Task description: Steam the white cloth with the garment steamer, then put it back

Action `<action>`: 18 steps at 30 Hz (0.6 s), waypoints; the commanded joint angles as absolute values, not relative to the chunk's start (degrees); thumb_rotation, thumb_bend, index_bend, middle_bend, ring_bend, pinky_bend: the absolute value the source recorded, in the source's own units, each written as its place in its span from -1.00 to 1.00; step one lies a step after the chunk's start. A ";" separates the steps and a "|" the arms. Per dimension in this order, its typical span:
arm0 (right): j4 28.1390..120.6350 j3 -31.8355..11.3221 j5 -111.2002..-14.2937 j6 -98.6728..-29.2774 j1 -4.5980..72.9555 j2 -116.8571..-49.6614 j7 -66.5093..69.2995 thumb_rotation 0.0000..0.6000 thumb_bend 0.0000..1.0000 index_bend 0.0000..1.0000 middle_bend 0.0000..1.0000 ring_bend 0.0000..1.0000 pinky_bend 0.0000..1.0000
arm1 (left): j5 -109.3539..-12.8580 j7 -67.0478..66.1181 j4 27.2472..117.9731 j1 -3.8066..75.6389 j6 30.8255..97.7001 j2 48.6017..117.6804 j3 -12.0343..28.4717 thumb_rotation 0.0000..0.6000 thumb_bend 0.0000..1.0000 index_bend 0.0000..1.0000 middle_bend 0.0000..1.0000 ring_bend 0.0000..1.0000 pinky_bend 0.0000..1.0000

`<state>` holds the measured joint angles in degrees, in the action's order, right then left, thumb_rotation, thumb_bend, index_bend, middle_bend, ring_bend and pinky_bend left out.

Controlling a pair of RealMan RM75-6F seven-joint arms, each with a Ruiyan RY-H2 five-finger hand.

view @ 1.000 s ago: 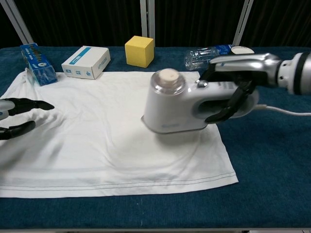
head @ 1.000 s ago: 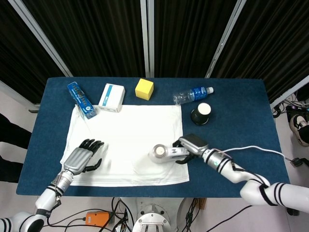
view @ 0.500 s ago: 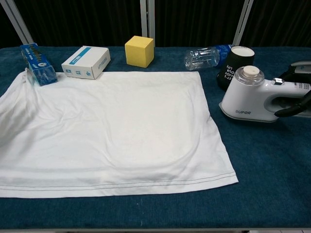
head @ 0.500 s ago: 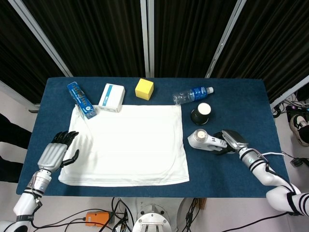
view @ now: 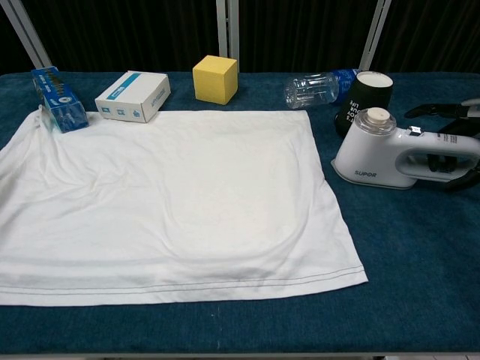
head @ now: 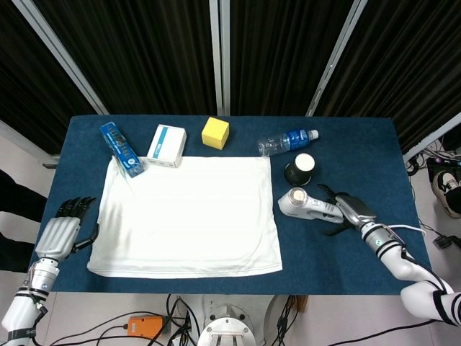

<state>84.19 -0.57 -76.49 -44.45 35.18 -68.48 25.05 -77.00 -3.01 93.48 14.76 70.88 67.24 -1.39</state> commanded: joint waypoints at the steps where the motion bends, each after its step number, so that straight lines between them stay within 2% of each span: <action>1: 87.09 -0.90 -75.48 -47.32 33.19 -66.25 23.19 1.00 -0.91 -1.00 -0.86 -1.00 -0.94 | -76.71 -2.20 93.28 14.00 71.65 66.45 -1.22 -0.78 -0.25 -0.87 -0.88 -1.00 -1.00; 4: 89.49 -1.34 -75.47 -50.99 31.07 -63.83 22.58 1.00 -0.91 -1.00 -0.91 -1.00 -0.96 | -76.33 -1.11 92.88 12.88 73.21 65.49 -0.73 -0.78 -0.25 -0.87 -0.88 -1.00 -1.00; 8: 93.20 -2.15 -75.30 -59.78 26.64 -59.56 18.25 1.00 -0.91 -1.00 -0.91 -1.00 -0.96 | -76.55 0.53 92.29 10.86 76.83 64.14 0.09 -0.75 -0.26 -0.87 -0.88 -1.00 -1.00; 13: 98.20 -3.22 -75.17 -75.89 19.20 -57.28 6.98 1.00 -0.90 -1.00 -0.91 -1.00 -0.96 | -77.79 2.61 90.83 7.77 83.18 63.91 1.20 -0.44 -0.26 -0.87 -0.88 -1.00 -1.00; 15: 100.40 -2.99 -75.87 -81.36 16.11 -56.90 3.78 1.00 -0.90 -1.00 -0.91 -1.00 -0.96 | -78.52 2.70 90.38 6.45 85.42 63.88 1.15 -0.38 -0.26 -0.87 -0.88 -1.00 -1.00; 18: 102.24 -1.89 -77.29 -85.18 12.85 -56.23 2.51 1.00 -0.90 -1.00 -0.91 -1.00 -0.96 | -79.28 2.24 90.49 4.95 87.10 63.47 0.63 -0.36 -0.26 -0.87 -0.88 -1.00 -1.00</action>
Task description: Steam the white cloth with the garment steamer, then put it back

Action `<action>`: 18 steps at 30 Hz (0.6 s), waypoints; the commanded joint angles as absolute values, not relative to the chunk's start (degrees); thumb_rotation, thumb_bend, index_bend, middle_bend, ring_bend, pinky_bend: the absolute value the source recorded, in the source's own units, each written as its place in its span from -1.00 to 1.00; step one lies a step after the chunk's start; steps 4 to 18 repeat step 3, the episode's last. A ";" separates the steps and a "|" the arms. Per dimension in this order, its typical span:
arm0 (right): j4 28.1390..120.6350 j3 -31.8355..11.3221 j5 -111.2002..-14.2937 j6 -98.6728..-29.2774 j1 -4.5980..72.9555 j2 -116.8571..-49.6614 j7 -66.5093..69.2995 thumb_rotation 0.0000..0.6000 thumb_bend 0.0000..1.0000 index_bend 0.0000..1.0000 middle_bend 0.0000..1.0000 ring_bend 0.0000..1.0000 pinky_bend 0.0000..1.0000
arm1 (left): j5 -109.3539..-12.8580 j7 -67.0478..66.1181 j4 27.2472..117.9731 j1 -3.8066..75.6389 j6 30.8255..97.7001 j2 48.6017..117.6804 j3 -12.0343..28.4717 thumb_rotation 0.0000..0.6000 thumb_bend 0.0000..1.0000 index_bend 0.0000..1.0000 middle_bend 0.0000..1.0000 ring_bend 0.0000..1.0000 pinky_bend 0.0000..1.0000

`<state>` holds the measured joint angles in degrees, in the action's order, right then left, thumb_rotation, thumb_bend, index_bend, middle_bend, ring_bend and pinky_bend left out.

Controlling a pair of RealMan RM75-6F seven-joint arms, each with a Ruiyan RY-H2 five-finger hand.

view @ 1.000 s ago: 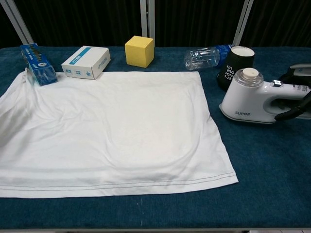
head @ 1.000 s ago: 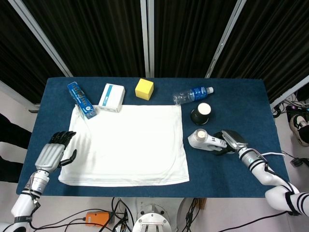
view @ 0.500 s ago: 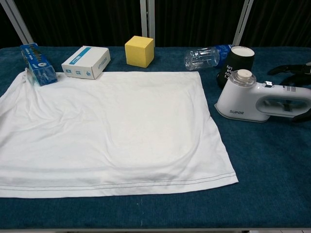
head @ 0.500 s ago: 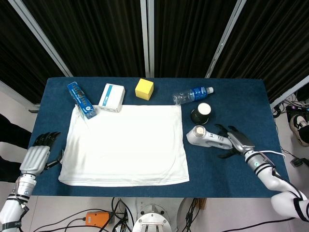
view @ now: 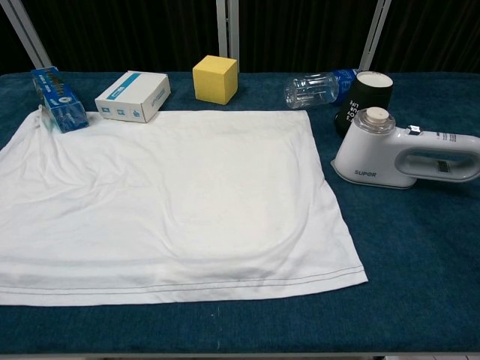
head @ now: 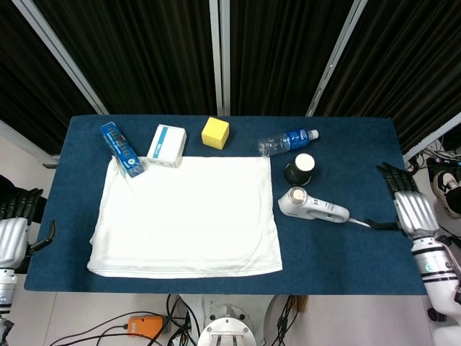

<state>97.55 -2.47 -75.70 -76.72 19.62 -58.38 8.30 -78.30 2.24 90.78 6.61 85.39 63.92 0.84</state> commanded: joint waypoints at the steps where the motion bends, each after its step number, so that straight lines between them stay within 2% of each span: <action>1: 102.36 -1.50 -77.98 -85.69 12.18 -56.05 2.77 1.00 -0.90 -1.00 -0.91 -1.00 -0.96 | -79.42 2.01 90.67 4.59 87.34 63.27 0.43 -0.37 -0.26 -0.87 -0.88 -1.00 -1.00; 3: 101.86 -0.96 -79.73 -87.04 10.83 -56.22 3.89 1.00 -0.90 -1.00 -0.92 -1.00 -0.96 | -79.81 1.29 91.08 3.85 87.69 62.79 -0.08 -0.31 -0.26 -0.87 -0.88 -1.00 -1.00; 18: 101.86 -0.96 -79.73 -87.04 10.83 -56.22 3.89 1.00 -0.90 -1.00 -0.92 -1.00 -0.96 | -79.81 1.29 91.08 3.85 87.69 62.79 -0.08 -0.31 -0.26 -0.87 -0.88 -1.00 -1.00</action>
